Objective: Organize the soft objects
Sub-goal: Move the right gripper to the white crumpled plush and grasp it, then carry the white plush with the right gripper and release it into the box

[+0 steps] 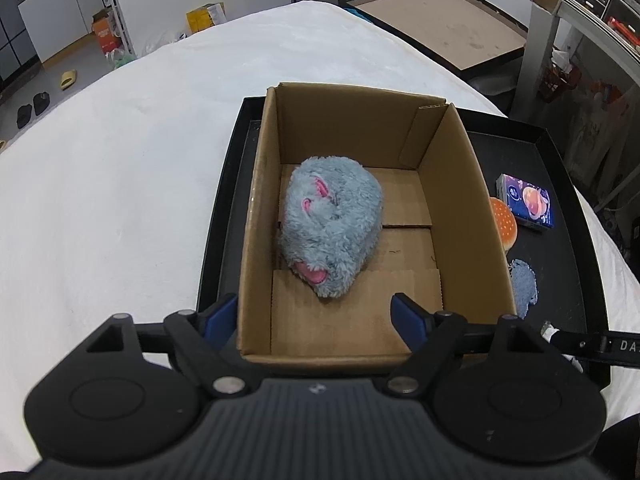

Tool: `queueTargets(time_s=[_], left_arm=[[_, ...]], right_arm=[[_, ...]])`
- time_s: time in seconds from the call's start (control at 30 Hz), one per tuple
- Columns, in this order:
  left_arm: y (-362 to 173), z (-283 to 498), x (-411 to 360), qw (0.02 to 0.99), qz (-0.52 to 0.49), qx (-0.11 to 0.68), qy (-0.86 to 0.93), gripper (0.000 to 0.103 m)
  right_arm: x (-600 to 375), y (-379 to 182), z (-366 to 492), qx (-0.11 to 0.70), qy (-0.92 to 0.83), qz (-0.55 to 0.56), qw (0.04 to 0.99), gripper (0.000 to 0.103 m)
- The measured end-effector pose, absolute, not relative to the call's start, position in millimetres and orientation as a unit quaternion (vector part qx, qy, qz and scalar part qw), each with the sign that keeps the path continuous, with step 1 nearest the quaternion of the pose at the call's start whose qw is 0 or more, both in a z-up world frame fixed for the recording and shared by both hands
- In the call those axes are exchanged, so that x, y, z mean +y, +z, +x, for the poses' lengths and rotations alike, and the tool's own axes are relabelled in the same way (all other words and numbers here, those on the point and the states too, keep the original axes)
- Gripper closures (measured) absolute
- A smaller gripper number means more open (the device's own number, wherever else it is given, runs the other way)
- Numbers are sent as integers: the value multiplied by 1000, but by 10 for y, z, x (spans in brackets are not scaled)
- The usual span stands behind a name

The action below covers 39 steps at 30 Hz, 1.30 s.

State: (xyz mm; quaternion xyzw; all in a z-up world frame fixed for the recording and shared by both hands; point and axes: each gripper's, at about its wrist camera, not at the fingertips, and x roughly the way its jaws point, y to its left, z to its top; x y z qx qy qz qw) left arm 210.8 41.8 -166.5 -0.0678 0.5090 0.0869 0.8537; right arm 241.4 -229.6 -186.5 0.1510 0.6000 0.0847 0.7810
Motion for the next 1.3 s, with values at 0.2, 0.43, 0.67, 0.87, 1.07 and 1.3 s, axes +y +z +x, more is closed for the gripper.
queueTargets(time_s=[0.2,0.43,0.67,0.87,1.07,1.3], left_arm=[[-1675,2118,413,852,-67,511,89,21],[-1687,2122,452,852,-75,511,84,21],[-1657,2095,508,854,-90,506,82,21],[-1618,2056,567,856,-100,501,80,21],[-1588,2016,642,858,-111,494,79,21],[-1574,1982,738,863,-126,483,77,21]], right_arm=[[-2315,-2016,2459,617,69,156,768,47],[-2212,-2005,2487,604,67,131,783,56],[-2223,-1808,2462,585,61,127,799,57],[-2155,-1602,2462,564,63,123,814,57],[-2007,-1359,2496,538,70,113,832,57],[-1790,-1117,2518,508,78,94,853,57]])
